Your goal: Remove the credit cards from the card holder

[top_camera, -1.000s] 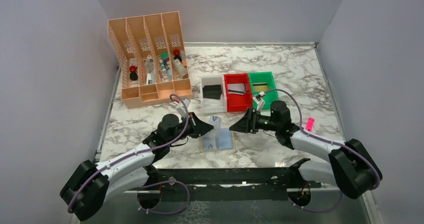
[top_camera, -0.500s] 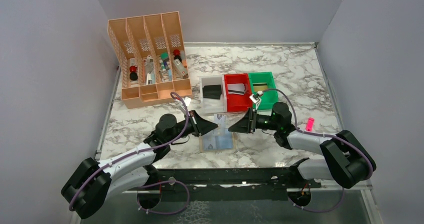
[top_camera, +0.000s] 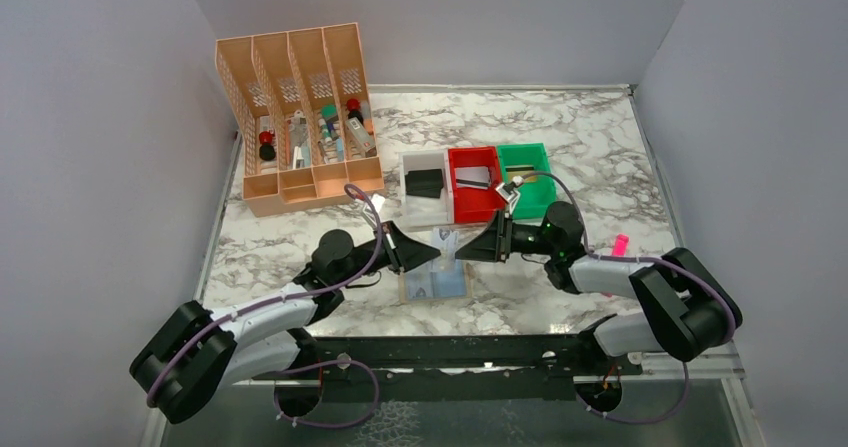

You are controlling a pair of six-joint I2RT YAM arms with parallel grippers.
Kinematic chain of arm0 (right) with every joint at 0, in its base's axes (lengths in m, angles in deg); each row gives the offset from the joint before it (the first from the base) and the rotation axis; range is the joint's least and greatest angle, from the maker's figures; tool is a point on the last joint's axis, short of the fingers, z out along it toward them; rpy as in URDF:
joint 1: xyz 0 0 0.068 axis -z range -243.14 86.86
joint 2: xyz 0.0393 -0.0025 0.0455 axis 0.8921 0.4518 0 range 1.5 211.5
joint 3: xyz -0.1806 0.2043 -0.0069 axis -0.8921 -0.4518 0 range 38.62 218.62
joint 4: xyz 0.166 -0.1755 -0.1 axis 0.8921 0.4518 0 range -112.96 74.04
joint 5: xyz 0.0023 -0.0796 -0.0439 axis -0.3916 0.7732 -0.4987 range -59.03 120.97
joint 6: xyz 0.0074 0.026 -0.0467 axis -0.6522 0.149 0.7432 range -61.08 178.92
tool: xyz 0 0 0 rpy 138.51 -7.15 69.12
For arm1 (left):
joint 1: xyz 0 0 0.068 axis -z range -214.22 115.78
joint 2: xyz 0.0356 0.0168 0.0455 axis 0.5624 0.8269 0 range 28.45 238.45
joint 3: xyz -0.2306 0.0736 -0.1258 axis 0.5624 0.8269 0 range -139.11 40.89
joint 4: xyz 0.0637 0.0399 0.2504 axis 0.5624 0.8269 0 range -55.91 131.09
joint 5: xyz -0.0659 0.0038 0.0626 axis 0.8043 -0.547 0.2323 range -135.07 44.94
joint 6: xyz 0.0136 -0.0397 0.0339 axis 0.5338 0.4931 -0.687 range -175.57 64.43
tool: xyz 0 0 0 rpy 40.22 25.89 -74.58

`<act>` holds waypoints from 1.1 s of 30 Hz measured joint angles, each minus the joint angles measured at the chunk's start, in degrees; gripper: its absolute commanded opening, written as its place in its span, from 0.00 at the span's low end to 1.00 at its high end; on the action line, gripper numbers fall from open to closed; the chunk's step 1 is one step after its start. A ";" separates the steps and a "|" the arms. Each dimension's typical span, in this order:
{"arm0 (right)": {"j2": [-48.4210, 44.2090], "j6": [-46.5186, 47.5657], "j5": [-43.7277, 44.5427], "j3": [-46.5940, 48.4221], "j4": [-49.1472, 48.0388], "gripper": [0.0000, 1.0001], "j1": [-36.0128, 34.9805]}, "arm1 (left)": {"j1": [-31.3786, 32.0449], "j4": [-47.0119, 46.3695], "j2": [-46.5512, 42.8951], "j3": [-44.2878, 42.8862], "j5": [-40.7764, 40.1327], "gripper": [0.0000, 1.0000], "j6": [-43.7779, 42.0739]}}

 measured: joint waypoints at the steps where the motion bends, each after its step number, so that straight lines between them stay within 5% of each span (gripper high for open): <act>1: 0.44 -0.55 -0.11 0.00 -0.83 0.49 0.00 | 0.04 -0.63 0.46 0.17 0.17 0.00 0.26; 16: 4.22 -3.69 -2.03 2.62 -4.94 0.28 -1.14 | 0.74 -7.48 3.04 0.74 0.94 0.00 1.77; 24: 4.39 -4.96 -2.29 2.69 -6.75 0.02 -1.68 | 0.74 -10.67 3.54 1.86 0.94 0.00 2.54; 28: 4.44 -4.85 -2.25 2.67 -6.99 0.01 -1.73 | 0.74 -11.85 3.43 2.93 0.79 0.24 3.02; 33: 3.69 -3.23 -1.40 2.62 -4.66 0.01 -1.99 | 0.74 -11.76 2.49 4.90 0.28 0.66 2.89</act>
